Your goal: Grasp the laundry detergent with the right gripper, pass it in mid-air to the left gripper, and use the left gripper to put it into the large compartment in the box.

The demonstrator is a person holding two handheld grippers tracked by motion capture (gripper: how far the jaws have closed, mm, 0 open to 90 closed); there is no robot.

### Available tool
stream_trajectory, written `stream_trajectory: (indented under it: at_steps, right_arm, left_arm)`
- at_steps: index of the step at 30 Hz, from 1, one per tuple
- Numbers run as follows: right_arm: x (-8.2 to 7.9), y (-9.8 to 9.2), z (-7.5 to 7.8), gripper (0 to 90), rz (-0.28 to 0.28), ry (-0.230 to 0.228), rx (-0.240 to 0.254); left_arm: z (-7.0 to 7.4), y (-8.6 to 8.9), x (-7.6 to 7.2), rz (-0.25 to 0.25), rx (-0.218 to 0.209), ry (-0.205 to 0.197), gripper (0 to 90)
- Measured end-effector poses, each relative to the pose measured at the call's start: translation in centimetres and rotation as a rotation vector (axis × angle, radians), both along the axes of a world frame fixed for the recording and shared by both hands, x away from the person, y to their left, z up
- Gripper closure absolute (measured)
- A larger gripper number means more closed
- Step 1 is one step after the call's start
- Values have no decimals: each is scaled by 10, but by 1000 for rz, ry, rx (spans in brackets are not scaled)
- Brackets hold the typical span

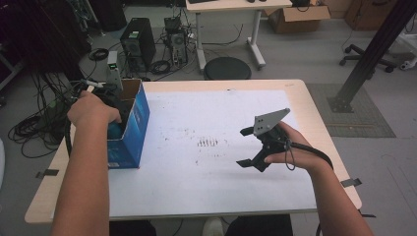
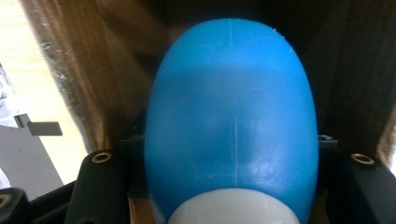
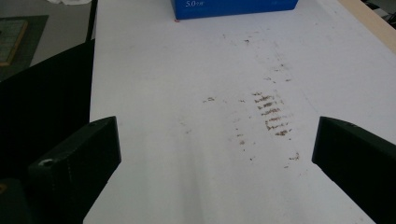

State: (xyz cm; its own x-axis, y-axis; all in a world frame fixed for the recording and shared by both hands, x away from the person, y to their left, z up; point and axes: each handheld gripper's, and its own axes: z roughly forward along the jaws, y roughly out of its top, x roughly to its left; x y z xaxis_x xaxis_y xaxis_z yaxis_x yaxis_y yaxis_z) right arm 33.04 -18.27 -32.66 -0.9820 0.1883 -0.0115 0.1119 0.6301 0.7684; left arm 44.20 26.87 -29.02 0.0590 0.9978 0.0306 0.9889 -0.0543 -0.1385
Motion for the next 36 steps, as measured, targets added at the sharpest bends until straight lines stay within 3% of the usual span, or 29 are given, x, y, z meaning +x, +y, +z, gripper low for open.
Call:
stream_trajectory:
  at_steps: [29, 36]
  right_arm:
    - [-6, 1, 4, 13, 11, -17, 1]
    - [-6, -1, 4, 13, 9, -20, 3]
  left_arm:
    - [-6, 0, -2, 7, -5, -9, 382]
    - [-6, 1, -3, 13, -27, -19, 374]
